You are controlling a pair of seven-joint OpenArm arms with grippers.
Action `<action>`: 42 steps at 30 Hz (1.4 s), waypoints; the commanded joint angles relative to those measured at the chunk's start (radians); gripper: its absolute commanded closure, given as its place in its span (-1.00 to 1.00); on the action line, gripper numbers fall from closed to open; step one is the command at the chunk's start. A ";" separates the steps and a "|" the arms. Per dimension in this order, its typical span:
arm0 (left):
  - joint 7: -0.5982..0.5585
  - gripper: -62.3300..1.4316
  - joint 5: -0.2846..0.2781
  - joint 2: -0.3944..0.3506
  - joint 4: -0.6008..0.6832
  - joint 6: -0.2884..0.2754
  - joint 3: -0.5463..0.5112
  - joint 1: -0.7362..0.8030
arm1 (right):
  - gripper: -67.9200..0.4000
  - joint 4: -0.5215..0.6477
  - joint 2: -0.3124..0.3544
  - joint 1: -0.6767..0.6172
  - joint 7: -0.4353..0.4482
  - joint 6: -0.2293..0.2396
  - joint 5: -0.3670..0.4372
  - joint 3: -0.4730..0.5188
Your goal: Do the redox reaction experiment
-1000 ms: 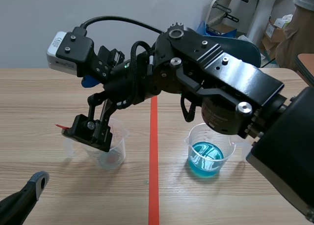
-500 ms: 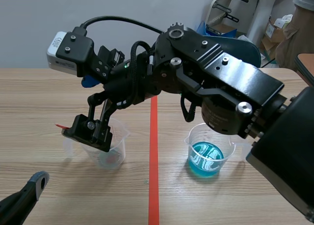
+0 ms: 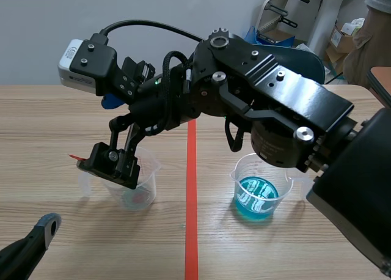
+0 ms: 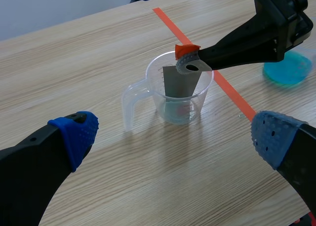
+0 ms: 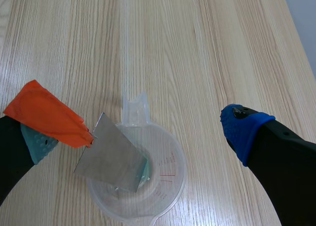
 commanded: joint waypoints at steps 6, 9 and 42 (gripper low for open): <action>-0.013 -1.00 -0.002 0.003 0.013 -0.001 0.005 -0.003 | -1.00 0.013 -0.003 0.023 0.006 0.011 0.011 0.001; -0.014 -1.00 -0.002 0.003 0.013 -0.001 0.005 -0.003 | -1.00 0.013 -0.003 0.023 0.006 0.011 0.011 0.001; -0.010 -1.00 -0.002 0.003 0.013 -0.001 0.005 -0.003 | -1.00 0.187 0.120 -0.024 0.015 0.011 0.148 0.001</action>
